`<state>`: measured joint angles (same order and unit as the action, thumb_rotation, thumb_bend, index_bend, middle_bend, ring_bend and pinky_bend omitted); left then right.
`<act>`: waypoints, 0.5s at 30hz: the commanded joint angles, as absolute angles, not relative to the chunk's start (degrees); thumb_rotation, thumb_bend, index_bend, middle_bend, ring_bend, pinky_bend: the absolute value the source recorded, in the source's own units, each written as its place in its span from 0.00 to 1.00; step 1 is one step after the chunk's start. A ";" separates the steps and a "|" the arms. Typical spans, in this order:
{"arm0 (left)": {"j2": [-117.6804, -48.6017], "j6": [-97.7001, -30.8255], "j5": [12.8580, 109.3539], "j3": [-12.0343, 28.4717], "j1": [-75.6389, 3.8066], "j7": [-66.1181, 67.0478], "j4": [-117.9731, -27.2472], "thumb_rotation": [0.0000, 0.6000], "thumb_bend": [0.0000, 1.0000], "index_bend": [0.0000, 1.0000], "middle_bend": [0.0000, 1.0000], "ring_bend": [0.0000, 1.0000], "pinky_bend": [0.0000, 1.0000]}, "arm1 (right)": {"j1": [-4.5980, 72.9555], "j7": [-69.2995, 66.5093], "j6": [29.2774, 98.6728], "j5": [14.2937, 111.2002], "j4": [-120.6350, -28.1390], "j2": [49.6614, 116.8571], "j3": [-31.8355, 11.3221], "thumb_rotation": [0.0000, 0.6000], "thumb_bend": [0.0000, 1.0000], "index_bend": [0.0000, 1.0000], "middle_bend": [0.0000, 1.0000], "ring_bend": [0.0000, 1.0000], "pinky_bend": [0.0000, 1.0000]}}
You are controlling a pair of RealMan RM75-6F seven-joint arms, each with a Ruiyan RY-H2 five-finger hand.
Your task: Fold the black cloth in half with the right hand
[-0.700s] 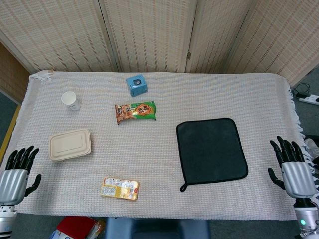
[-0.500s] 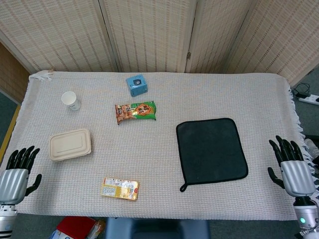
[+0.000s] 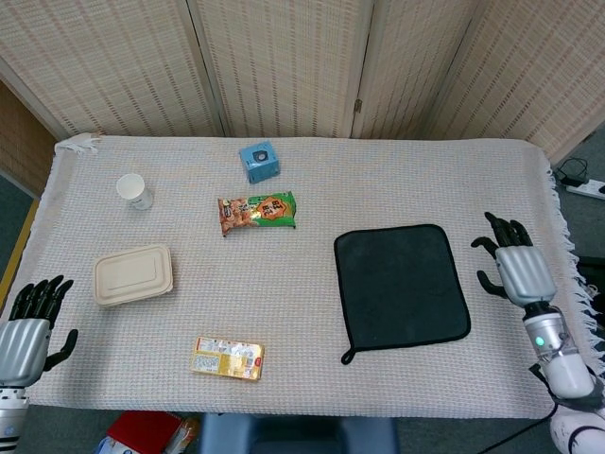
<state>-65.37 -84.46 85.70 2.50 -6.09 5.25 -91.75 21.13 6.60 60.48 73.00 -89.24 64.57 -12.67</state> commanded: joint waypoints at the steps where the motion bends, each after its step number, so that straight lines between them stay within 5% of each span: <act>1: -65.01 -84.20 85.54 2.53 -6.16 4.56 -91.79 1.00 0.49 0.09 0.08 0.00 0.00 | 30.99 10.75 49.88 62.32 -84.70 67.72 -17.55 1.00 0.44 0.39 0.04 0.00 0.00; 15: -63.39 -85.96 83.12 4.34 -5.36 2.19 -91.87 1.00 0.49 0.08 0.08 0.00 0.00 | 46.00 15.66 36.78 47.94 -61.53 84.65 -17.53 1.00 0.44 0.41 0.01 0.00 0.00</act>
<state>-63.30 -85.76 83.53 4.14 -5.48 1.71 -91.80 43.31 14.35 39.45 49.33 -65.15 81.75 -18.19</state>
